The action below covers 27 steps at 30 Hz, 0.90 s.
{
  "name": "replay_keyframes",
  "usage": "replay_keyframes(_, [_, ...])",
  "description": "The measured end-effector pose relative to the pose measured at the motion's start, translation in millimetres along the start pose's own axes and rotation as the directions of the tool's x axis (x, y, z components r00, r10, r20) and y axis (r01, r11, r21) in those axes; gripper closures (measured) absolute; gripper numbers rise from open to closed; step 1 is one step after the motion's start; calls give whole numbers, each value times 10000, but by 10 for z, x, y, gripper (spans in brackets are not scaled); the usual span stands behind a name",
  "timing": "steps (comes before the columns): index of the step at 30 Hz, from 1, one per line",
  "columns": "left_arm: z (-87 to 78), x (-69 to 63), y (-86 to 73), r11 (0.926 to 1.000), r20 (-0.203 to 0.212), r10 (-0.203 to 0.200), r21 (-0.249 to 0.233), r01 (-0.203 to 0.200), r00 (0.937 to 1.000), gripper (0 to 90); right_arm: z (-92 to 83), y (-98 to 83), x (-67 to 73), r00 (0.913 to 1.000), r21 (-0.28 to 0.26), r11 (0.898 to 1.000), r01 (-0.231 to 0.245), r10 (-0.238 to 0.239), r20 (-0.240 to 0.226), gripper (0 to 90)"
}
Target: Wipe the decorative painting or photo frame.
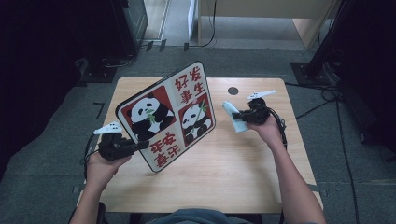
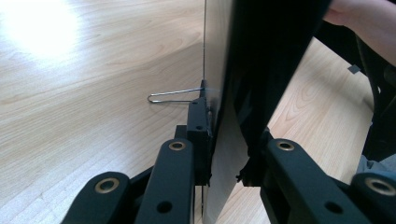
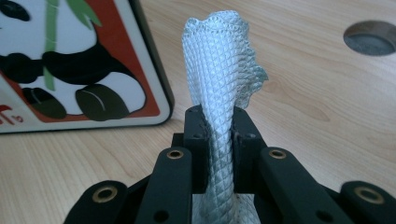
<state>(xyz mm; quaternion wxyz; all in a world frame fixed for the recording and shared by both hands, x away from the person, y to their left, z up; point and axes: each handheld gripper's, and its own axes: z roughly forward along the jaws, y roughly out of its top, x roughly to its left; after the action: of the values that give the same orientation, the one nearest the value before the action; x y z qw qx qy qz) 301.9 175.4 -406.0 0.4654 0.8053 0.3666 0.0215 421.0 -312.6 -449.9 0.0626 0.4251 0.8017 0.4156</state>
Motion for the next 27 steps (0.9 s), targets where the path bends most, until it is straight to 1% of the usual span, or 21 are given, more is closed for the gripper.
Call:
replay_keyframes(2, [1,-6,0,10000,-34,38,8,-38,10000,791,-24,50,22,9999,255,9996,127,-125,-93,806])
replay_keyframes(3, [0,-2,0,10000,18,10,17,-11,10000,790,-43,72,38,9996,183,9995,244,-241,-149,806])
replay_keyframes(5, [-2,1,1,10000,12,0,16,0,10000,790,-78,113,61,9990,-41,9998,211,-213,-399,806])
replay_keyframes(6, [-3,3,0,10000,19,-1,12,1,10000,790,-91,132,73,9984,-45,9998,184,-186,-528,806])
replay_keyframes(9, [-3,7,-6,10000,-34,-6,-64,6,10000,789,-121,151,93,9959,-335,9991,252,-280,-859,806])
replay_keyframes(10, [-4,10,-7,10000,-6,-52,-79,52,10000,789,-134,158,114,9970,-309,9989,353,-374,-681,806])
replay_keyframes(11, [-4,11,-9,9999,9,-60,-99,60,10000,789,-139,174,140,9970,-126,9982,580,-585,-510,806])
replay_keyframes(12, [-4,13,-9,9999,9,-59,-98,59,10000,789,-143,195,166,9957,23,9972,753,-751,-542,806])
replay_keyframes(13, [-5,14,-9,9999,11,-74,-98,74,10000,789,-153,214,193,9945,31,9961,878,-875,-570,806])
replay_keyframes(18, [-6,12,-10,9999,14,-69,-93,69,10000,789,-229,347,283,9891,-120,9941,1076,-1083,-995,806])
replay_keyframes(20, [-7,13,-9,10000,-7,-41,-71,41,10000,789,-259,392,303,9862,-206,9912,1310,-1324,-999,806])
replay_keyframes(21, [-7,10,-10,10000,-27,-36,-67,36,10000,789,-283,419,322,9850,-193,9907,1345,-1358,-1062,806])
replay_keyframes(22, [-7,8,-10,10000,-30,-32,-71,32,10000,789,-294,435,328,9832,-340,9885,1474,-1501,-1034,806])
replay_keyframes(23, [-7,8,-10,10000,-20,-35,-71,35,10000,789,-306,454,342,9837,-232,9893,1439,-1456,-1055,806])
replay_keyframes(24, [-7,10,-9,10000,-7,-52,-70,52,10000,790,-311,469,351,9830,-221,9885,1496,-1511,-1041,806])
replay_keyframes(25, [-7,11,-8,10000,5,-57,-74,57,10000,790,-318,492,366,9803,-241,9862,1637,-1653,-1079,806])
replay_keyframes(26, [-7,14,-8,9999,35,-77,-75,77,10000,790,-329,513,380,9801,-208,9862,1642,-1655,-1095,806])
replay_keyframes(27, [-7,15,-9,9999,50,-104,-91,105,9999,790,-334,533,390,9776,-245,9845,1736,-1753,-1164,806])
